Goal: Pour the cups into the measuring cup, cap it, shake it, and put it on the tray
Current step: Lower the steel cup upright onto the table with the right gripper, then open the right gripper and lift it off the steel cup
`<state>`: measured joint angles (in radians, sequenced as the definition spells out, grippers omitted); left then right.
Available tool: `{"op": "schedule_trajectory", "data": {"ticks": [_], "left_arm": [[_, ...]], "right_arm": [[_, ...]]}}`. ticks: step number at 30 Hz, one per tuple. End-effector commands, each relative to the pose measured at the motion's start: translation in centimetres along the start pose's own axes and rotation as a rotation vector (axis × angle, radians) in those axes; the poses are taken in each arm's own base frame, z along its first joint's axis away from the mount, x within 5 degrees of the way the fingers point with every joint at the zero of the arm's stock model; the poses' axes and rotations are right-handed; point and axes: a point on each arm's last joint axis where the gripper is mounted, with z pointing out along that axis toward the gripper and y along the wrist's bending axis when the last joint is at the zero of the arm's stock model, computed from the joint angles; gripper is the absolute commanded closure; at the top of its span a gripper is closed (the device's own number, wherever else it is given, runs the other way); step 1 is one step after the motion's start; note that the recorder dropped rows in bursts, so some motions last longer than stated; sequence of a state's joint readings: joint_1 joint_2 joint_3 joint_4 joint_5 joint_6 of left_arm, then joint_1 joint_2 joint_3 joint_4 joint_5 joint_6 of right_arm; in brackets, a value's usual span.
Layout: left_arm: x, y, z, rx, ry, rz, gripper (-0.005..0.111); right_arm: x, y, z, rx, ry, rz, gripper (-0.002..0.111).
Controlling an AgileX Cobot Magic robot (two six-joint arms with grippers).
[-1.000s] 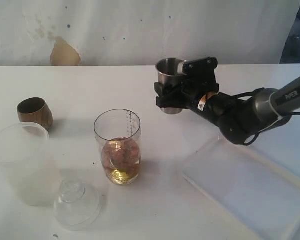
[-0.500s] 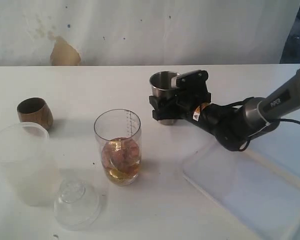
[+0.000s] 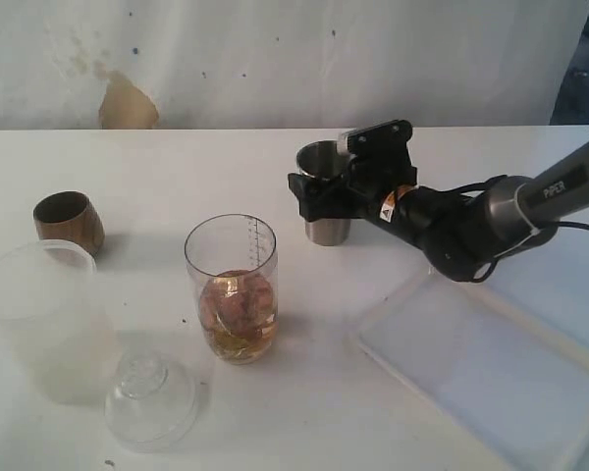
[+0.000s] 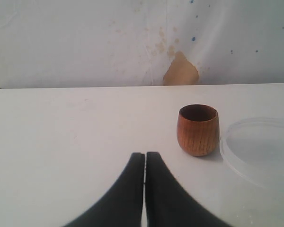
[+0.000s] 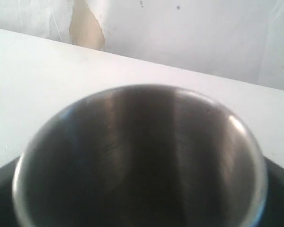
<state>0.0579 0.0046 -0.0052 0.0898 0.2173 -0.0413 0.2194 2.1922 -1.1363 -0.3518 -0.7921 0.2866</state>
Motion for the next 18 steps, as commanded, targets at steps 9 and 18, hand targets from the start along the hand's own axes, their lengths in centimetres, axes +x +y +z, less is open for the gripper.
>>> {"op": "schedule_trajectory", "data": {"ticks": [9, 18], "left_arm": [[0.02, -0.03, 0.0, 0.002, -0.014, -0.01, 0.106], [0.02, -0.03, 0.0, 0.002, -0.014, -0.01, 0.106]], "right_arm": [[-1.25, 0.01, -0.04, 0.005, -0.01, -0.028, 0.016], [-1.63, 0.05, -0.04, 0.002, -0.019, -0.039, 0.007]]}}
